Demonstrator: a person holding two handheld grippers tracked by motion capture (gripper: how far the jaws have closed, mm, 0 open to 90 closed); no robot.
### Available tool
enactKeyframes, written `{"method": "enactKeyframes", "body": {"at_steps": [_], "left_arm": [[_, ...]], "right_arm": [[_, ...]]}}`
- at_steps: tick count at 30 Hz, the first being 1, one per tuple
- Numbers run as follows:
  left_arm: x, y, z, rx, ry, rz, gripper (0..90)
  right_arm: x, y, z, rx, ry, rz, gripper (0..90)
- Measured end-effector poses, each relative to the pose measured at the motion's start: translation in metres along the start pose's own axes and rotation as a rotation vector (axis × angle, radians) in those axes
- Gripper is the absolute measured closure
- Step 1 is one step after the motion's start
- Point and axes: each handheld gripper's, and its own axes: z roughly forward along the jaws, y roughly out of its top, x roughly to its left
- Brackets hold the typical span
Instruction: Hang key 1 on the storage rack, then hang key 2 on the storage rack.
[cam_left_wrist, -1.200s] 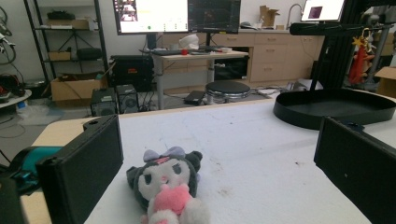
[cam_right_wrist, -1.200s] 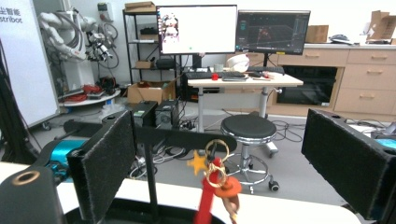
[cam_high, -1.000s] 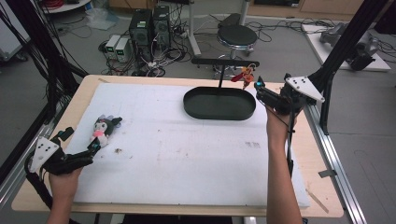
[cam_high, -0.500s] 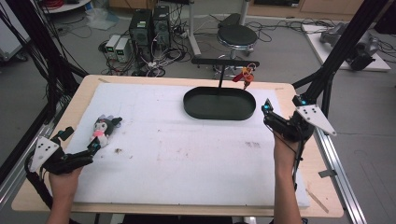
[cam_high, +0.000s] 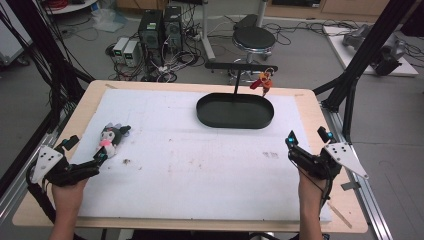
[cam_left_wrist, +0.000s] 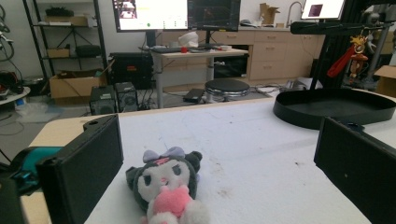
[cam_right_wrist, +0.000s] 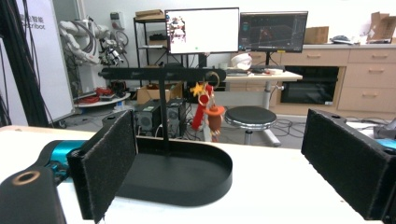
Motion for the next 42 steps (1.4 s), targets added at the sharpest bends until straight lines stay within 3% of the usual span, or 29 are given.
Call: {"method": "enactKeyframes", "body": {"at_steps": [8,13,22,36,42], "left_arm": [[-0.002,0.001,-0.001,-0.005,-0.011,0.002,1.7],[-0.003,0.003,-0.001,-0.011,-0.018,0.002,1.7],[-0.003,0.002,0.001,-0.005,-0.023,0.005,1.7],[-0.003,0.003,0.003,0.002,-0.029,-0.01,1.7],[-0.001,0.004,0.003,0.027,-0.016,-0.033,1.7]], "right_arm": [[0.002,-0.017,-0.014,-0.014,0.015,-0.022,9.7],[0.001,-0.026,-0.019,-0.005,0.034,-0.004,9.8],[0.001,-0.03,-0.019,-0.033,0.071,-0.017,9.7],[-0.004,-0.029,-0.022,-0.049,0.058,-0.016,9.8],[-0.001,-0.03,-0.018,-0.038,0.082,-0.016,9.8]]}}
